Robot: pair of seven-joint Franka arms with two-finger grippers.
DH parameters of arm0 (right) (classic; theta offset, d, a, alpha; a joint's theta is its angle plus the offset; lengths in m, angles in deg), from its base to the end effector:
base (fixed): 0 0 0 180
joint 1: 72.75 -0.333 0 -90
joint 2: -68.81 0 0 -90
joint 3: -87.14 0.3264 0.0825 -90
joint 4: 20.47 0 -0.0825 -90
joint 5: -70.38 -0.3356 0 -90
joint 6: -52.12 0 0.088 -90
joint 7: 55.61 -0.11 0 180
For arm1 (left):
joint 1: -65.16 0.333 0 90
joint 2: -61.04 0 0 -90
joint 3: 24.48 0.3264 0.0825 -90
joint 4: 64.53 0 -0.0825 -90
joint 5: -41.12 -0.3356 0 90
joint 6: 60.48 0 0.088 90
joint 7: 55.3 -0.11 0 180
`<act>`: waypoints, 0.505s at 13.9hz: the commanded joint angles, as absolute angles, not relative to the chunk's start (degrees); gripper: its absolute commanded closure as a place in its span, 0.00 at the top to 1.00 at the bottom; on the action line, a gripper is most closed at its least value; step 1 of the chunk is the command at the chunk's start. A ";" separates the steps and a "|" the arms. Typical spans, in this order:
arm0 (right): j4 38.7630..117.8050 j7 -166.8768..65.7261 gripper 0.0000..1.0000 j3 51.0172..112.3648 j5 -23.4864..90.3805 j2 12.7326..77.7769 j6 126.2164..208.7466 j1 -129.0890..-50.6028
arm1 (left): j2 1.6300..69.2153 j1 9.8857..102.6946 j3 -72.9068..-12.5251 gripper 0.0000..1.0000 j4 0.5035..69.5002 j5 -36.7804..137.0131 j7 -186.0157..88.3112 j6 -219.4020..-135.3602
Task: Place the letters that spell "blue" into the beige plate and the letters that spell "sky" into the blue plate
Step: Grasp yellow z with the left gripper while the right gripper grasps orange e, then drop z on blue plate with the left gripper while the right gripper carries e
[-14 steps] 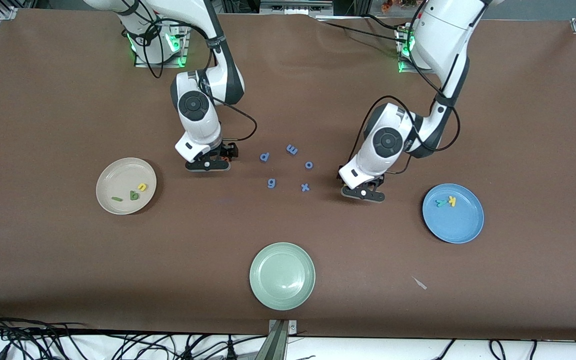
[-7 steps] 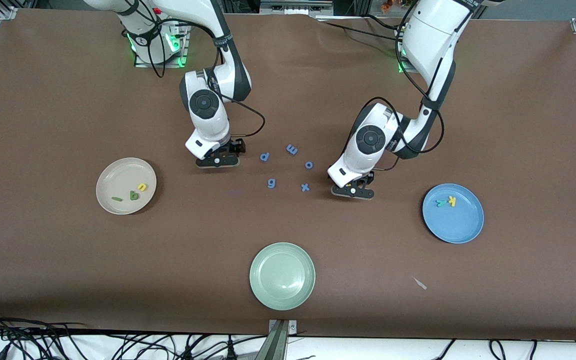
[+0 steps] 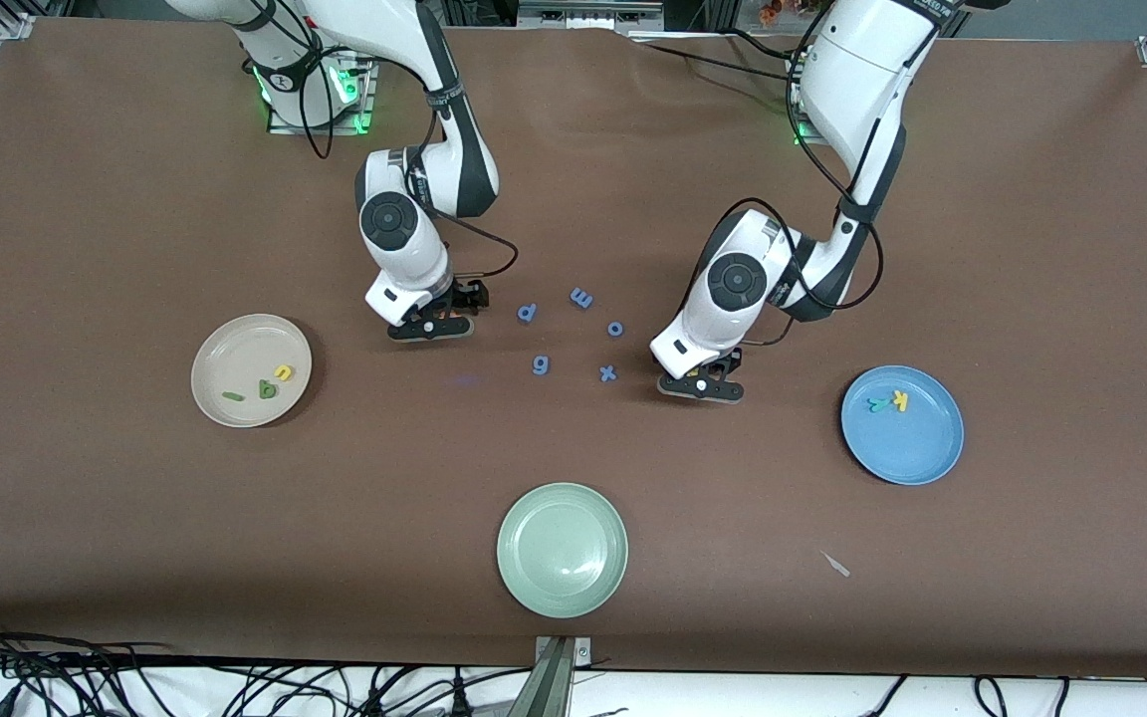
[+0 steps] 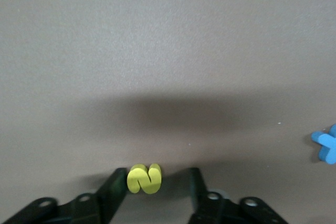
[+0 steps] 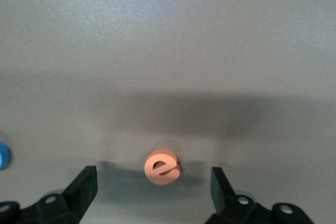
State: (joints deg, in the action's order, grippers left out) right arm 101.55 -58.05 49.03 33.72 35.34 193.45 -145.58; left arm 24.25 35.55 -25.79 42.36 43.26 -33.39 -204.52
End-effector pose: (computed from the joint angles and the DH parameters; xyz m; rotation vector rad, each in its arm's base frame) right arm 0.4388 0.3116 0.2228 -3.1289 -0.1707 0.0778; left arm 0.5288 -0.3150 0.2141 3.1010 -0.1902 -0.0159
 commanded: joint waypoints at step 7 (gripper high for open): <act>100.64 -56.05 0.59 49.35 31.97 34.27 193.36 -144.99 | 26.05 38.17 -23.87 0.24 41.28 40.16 -38.84 -203.83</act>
